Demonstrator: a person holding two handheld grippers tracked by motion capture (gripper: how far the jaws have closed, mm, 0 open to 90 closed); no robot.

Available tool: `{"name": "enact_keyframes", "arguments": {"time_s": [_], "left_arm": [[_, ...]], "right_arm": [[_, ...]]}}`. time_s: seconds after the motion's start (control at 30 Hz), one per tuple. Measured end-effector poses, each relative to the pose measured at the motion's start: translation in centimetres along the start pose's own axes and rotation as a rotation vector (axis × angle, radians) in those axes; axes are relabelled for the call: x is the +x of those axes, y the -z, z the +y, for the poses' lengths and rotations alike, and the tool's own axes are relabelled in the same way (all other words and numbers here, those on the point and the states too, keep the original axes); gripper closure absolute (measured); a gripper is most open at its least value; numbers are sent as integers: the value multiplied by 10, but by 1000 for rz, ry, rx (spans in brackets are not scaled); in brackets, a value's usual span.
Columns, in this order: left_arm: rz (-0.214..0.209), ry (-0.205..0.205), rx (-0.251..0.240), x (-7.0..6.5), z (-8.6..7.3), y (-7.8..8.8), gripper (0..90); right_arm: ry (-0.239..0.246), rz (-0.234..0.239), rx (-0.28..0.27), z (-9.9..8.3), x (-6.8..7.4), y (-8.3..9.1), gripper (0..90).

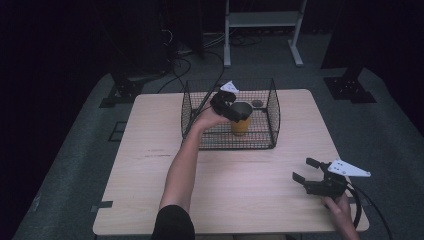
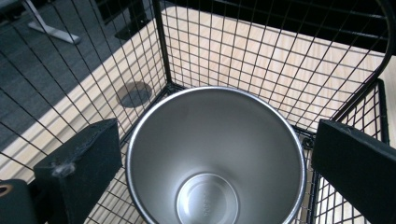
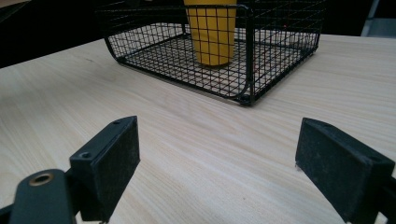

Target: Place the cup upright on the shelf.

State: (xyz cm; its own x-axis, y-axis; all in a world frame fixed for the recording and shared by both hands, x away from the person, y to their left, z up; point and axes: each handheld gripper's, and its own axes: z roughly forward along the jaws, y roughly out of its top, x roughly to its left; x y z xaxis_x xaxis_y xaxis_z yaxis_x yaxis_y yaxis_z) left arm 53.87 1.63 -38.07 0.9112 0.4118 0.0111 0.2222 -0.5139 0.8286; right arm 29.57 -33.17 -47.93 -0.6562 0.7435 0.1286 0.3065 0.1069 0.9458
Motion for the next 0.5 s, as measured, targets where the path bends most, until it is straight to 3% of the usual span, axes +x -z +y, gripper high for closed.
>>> {"name": "enact_keyframes", "arguments": {"time_s": [0.5], "left_arm": [[2, -24, -56, -7, 8, 21, 14]], "right_arm": [[-4, 3, -4, 0, 0, 0, 128]]}}
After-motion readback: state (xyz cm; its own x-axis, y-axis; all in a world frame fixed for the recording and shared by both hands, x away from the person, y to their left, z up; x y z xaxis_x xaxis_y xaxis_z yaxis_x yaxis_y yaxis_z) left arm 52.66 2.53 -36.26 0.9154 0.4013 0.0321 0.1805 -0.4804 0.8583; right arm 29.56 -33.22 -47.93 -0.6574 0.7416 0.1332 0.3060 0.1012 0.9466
